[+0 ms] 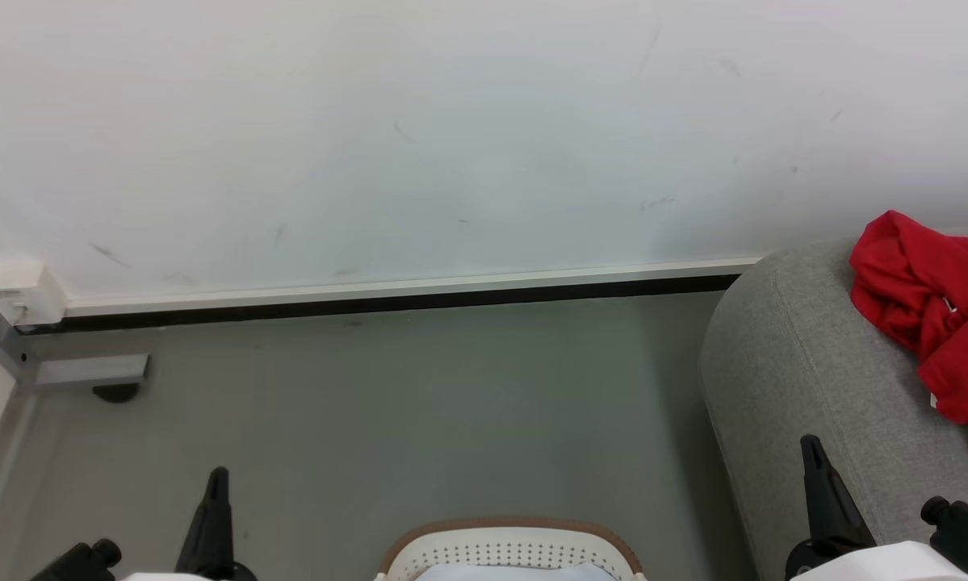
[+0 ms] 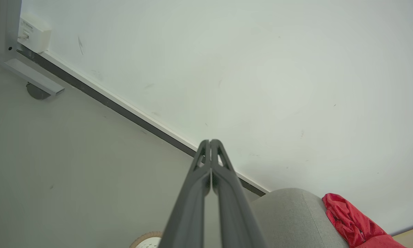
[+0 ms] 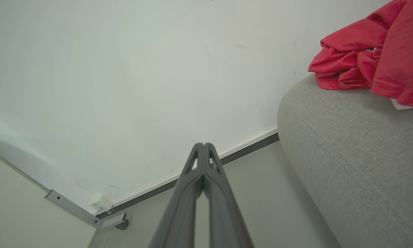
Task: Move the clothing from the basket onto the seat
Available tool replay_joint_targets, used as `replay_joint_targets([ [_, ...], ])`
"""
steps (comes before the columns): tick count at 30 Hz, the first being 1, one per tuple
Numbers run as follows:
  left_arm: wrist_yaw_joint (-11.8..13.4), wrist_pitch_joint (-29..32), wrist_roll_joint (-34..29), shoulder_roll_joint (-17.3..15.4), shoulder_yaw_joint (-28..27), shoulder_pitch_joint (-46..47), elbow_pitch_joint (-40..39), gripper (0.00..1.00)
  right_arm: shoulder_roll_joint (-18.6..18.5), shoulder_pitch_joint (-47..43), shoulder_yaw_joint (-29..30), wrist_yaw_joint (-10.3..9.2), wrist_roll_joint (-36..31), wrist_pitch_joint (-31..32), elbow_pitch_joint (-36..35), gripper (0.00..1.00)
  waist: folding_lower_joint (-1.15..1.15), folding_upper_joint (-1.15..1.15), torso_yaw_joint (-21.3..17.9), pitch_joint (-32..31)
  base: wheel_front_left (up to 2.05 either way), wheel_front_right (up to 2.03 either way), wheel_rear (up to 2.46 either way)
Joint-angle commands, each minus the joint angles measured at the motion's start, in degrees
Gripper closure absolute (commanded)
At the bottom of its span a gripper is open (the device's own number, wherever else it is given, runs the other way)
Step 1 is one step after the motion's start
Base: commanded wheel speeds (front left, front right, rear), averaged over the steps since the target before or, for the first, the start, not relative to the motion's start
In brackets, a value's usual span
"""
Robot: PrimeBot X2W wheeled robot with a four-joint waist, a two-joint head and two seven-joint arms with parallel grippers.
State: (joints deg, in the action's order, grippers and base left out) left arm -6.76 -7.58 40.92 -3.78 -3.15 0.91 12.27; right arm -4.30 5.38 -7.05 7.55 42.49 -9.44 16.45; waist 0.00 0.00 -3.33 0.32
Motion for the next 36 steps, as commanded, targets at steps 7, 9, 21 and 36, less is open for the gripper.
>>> replay_joint_targets([
  [7, 0.2, 1.5, 5.9, -0.1, -0.7, 1.7, -0.9, 1.0, -1.0, 1.2, 0.9, -0.03, 6.3, 1.1, -1.2, 1.0, 0.0, 0.0, 0.2, 0.0, 0.0, 0.0, 0.0],
  [9, 0.3, 2.1, 8.1, 0.0, -0.8, 1.9, -0.9, 1.0, -1.1, 1.2, 1.2, -0.04, 8.7, 1.5, -1.2, 1.0, 0.0, 0.0, 0.3, 0.0, 0.0, 0.0, 0.0],
  [21, 0.5, 4.2, 15.7, 0.1, -1.3, 2.6, -0.8, 1.0, -1.7, 1.3, 2.0, -0.05, 17.1, 3.0, -1.5, 1.0, 0.0, 0.0, 0.7, -0.1, 0.0, 0.0, 0.0],
  [36, 0.6, 6.8, 24.8, 0.3, -1.8, 3.4, -0.6, 1.0, -2.5, 1.3, 3.1, -0.06, 27.2, 4.8, -1.8, 1.0, 0.0, 0.0, 1.2, -0.1, 0.0, 0.0, 0.0],
])
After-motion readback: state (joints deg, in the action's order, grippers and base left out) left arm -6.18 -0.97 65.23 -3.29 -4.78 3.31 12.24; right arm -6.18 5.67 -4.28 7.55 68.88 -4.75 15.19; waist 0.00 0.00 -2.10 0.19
